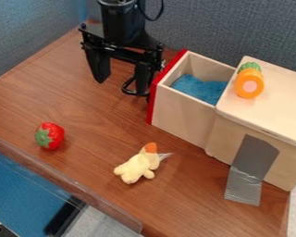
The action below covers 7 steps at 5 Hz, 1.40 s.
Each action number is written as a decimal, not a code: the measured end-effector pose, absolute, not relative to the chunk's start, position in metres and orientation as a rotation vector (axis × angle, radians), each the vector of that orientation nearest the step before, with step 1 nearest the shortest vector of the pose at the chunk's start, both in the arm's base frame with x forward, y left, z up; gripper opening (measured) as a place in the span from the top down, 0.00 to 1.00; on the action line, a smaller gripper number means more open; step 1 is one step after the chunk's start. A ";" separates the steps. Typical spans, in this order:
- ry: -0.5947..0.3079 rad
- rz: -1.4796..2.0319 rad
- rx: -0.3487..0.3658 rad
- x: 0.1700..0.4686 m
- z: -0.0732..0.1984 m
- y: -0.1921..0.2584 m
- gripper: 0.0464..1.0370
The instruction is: Moved the yellow thing to the left of the table
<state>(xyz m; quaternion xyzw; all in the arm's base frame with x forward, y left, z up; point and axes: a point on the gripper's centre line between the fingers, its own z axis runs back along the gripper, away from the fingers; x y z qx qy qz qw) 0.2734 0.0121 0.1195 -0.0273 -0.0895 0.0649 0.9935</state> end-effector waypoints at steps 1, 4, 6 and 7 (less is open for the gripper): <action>-0.154 0.133 -0.059 0.272 0.111 0.012 0.04; -0.149 0.029 -0.036 0.275 0.020 -0.017 0.04; -0.132 -0.023 -0.016 0.279 -0.022 -0.037 0.04; -0.147 -0.068 -0.057 0.283 -0.023 -0.043 0.08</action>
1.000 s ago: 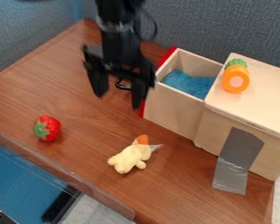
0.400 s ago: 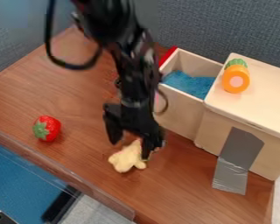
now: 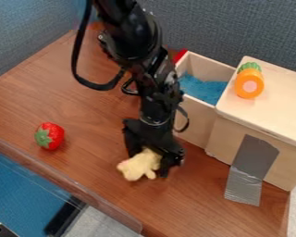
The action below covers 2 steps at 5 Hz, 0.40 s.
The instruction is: Moved the yellow thing to the left of the table
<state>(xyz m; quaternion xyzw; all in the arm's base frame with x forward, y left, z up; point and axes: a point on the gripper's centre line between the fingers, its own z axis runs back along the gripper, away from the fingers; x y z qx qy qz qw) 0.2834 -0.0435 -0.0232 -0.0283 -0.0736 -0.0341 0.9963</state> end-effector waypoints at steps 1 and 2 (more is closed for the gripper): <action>-0.108 -0.080 -0.051 0.272 -0.018 -0.032 0.36; -0.191 -0.017 -0.041 0.280 0.021 0.004 0.58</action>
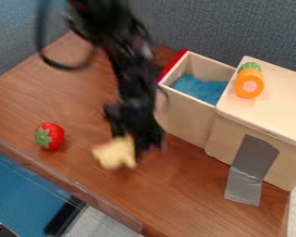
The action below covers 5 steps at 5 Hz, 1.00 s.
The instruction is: Moved the yellow thing to the left of the table
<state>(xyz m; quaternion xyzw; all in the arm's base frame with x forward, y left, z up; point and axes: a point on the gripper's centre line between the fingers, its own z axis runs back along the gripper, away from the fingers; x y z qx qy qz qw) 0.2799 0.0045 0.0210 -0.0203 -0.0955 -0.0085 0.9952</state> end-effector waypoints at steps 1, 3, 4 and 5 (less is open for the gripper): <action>-0.197 0.045 -0.030 0.282 0.034 0.049 0.64; -0.215 0.140 0.040 0.288 0.031 0.148 0.64; -0.179 0.177 0.042 0.287 0.013 0.177 0.64; -0.132 0.186 0.041 0.285 -0.012 0.189 0.58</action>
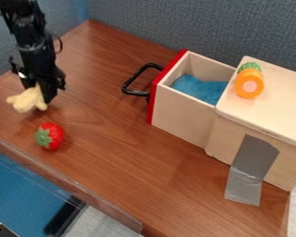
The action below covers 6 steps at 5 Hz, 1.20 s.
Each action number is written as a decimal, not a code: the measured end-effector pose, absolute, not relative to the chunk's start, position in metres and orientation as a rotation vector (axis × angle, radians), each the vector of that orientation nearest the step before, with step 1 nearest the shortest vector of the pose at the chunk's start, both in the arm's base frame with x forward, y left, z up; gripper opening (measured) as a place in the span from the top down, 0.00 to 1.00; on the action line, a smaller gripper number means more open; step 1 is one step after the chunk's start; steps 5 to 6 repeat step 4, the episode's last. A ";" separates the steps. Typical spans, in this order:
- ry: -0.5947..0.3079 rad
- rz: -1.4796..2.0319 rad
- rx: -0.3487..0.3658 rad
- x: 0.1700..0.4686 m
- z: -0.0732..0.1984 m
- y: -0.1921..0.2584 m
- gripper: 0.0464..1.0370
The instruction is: Moved the yellow thing to the left of the table
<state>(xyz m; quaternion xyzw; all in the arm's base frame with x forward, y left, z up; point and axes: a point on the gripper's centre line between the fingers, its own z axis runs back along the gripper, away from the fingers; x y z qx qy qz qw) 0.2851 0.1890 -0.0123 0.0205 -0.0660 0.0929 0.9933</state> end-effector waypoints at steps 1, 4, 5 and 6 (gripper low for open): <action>-0.076 0.215 0.063 0.282 -0.018 0.196 0.28; -0.098 0.233 -0.025 0.269 0.056 0.196 0.04; -0.098 0.233 -0.025 0.269 0.056 0.196 0.04; -0.098 0.233 -0.025 0.269 0.056 0.196 0.04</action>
